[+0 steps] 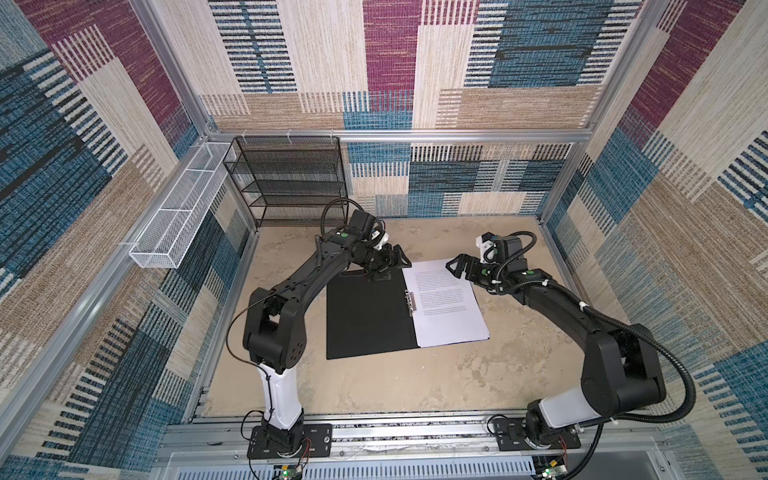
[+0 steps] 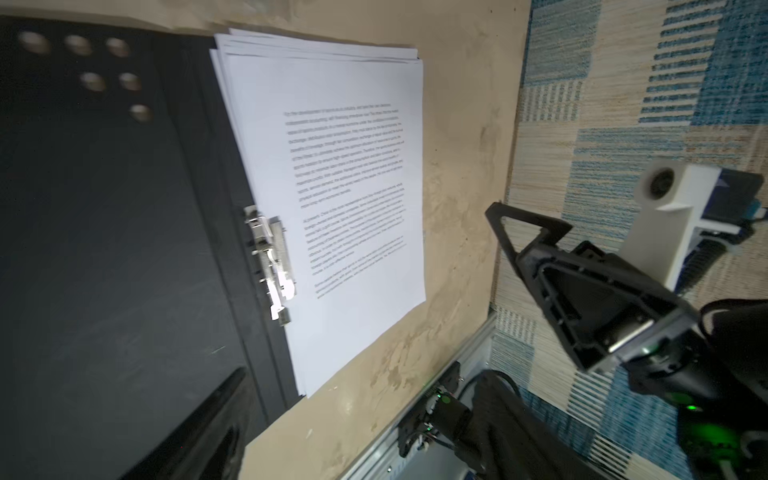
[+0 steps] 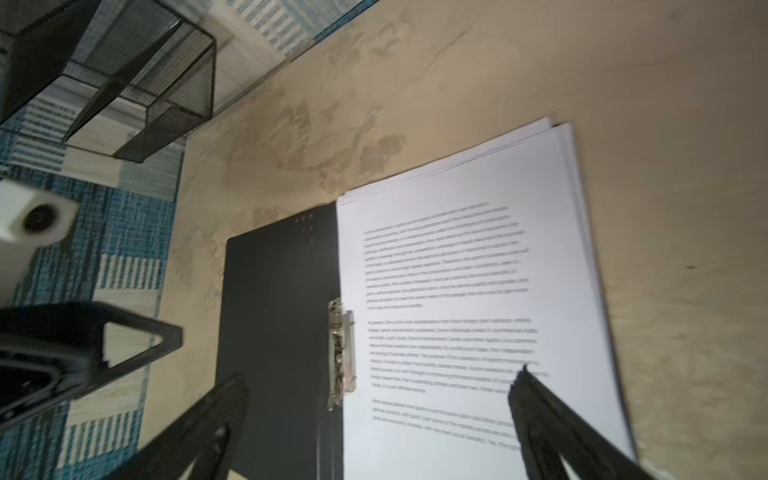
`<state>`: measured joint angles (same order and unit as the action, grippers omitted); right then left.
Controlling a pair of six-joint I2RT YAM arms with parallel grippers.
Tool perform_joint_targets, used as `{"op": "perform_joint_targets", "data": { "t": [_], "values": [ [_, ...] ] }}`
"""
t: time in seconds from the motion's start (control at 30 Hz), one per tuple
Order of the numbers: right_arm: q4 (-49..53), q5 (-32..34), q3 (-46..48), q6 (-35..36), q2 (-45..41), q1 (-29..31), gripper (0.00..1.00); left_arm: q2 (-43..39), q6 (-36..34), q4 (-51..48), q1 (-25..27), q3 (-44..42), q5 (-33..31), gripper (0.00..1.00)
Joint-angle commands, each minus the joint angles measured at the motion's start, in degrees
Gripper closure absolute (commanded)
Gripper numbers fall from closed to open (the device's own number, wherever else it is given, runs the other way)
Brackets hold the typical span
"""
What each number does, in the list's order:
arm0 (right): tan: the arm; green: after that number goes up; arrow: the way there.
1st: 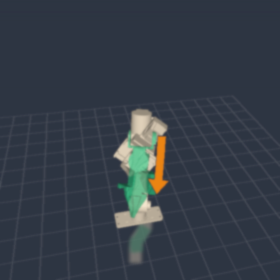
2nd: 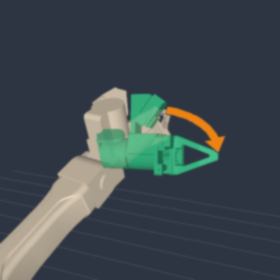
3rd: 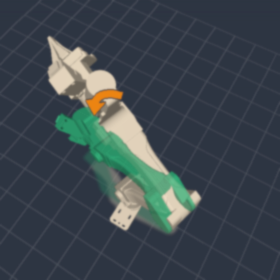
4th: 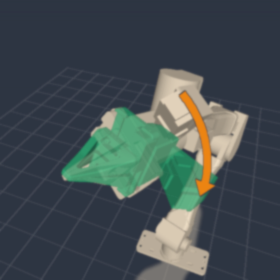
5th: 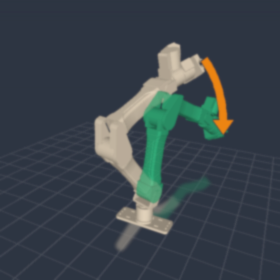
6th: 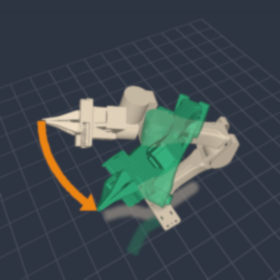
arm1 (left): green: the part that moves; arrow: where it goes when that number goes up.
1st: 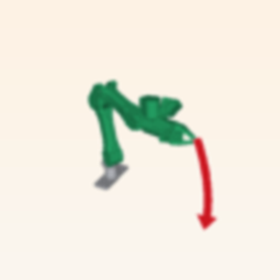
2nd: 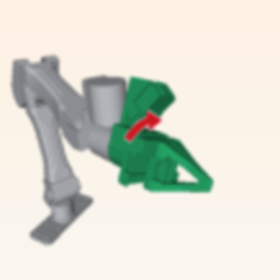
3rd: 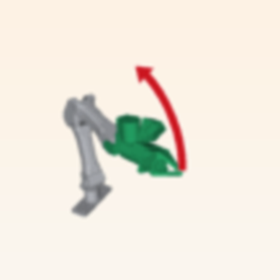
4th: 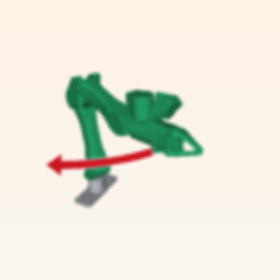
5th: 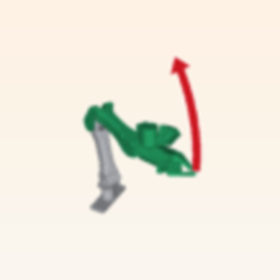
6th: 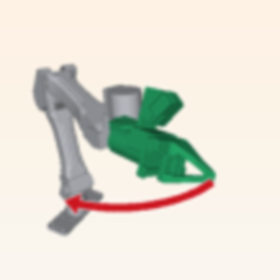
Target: Put the files into the folder
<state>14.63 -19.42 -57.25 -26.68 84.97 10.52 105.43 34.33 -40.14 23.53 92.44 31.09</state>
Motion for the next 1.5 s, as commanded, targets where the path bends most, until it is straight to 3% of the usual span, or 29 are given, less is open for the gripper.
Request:
{"op": "perform_joint_targets", "data": {
  "t": [0.0,0.03,0.1,0.27,0.37,0.53,0.73,1.0,1.27,1.47],
  "values": [
    [-0.1,5.5,2.2,3.9,-1.6,-2.3,0.00,-7.7,-5.7,-3.3,-1.7,-7.9,-17.5,0.06],
    [-1.5,4.4,3.7,3.7,-2.0,-3.8,0.00,-10.3,-5.5,-3.0,-2.9,-11.3,-20.9,0.01],
    [-5.4,2.5,6.9,2.8,-3.2,-6.0,0.00,-13.9,-3.7,-2.1,-7.2,-18.0,-21.2,0.00],
    [-12.2,-0.3,11.9,0.2,-1.2,-8.7,0.00,-21.7,1.3,12.3,-19.4,-37.6,-10.9,0.00],
    [-14.0,-0.6,12.9,0.1,0.5,-9.7,0.00,-25.6,2.0,18.4,-20.8,-44.0,-15.7,0.00],
    [-16.6,-4.3,13.9,-0.3,3.0,-12.0,0.00,-27.5,2.2,28.3,-21.7,-50.8,-16.9,0.01],
    [-19.0,-9.2,14.8,-0.4,5.6,-12.3,0.00,-21.5,4.2,35.0,-22.3,-52.7,-11.0,0.01],
    [-18.9,-11.3,15.3,0.2,7.1,-12.3,0.01,-16.6,4.6,39.0,-22.4,-54.1,-9.4,0.03],
    [-20.8,-15.3,15.6,-0.7,10.5,-12.3,0.03,-14.8,5.2,40.7,-22.3,-53.9,-5.5,0.04],
    [-22.6,-18.2,16.3,-1.6,12.2,-12.2,0.04,-13.3,7.7,45.2,-22.3,-53.4,0.7,0.06]
  ]
}}
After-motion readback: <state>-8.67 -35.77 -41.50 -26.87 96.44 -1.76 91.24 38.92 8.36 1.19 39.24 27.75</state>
